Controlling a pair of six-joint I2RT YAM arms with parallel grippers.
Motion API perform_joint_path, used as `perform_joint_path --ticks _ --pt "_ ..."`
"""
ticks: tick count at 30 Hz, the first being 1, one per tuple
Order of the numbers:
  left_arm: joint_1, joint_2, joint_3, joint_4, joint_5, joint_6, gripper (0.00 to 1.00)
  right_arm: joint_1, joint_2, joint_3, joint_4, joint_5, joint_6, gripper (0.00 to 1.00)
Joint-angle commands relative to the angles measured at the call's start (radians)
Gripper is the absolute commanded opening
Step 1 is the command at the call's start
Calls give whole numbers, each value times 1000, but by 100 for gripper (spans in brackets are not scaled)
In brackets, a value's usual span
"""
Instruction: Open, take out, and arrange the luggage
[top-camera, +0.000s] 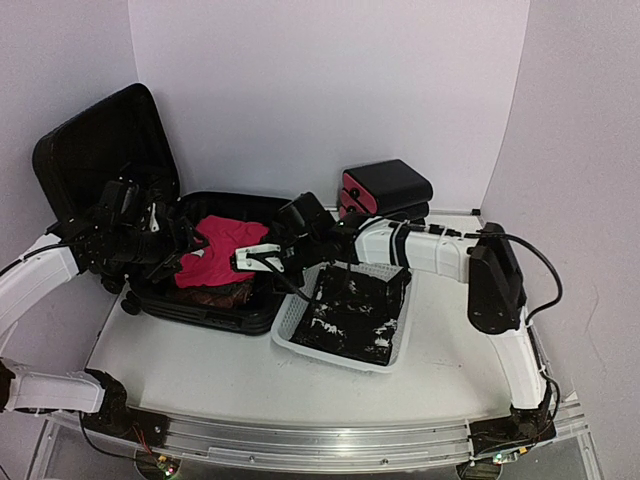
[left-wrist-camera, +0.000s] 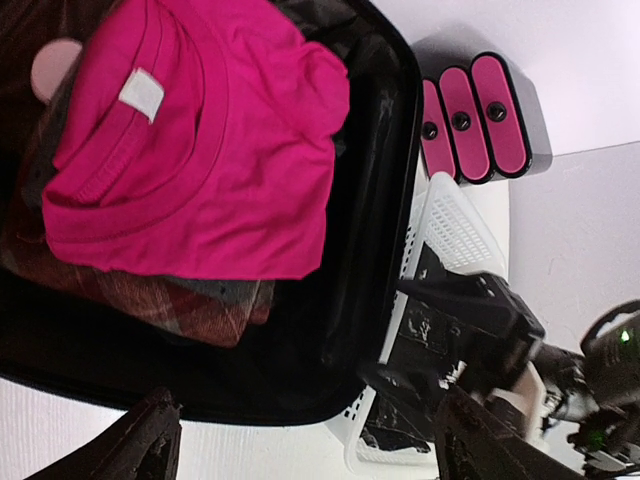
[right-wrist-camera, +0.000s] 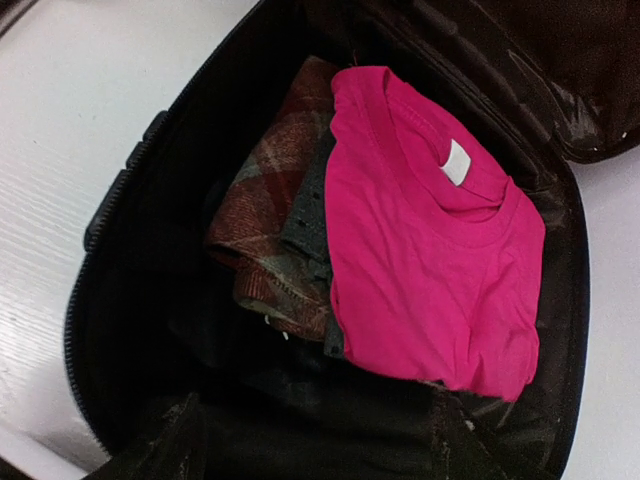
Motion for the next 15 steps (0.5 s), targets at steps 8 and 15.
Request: perform_joint_path --ticks 8,15 --pt "3 -11 -75 25 42 -118 83 16 229 290 12 59 -124 62" --pt "3 -38 -86 26 8 -126 82 22 306 372 9 103 -123 57"
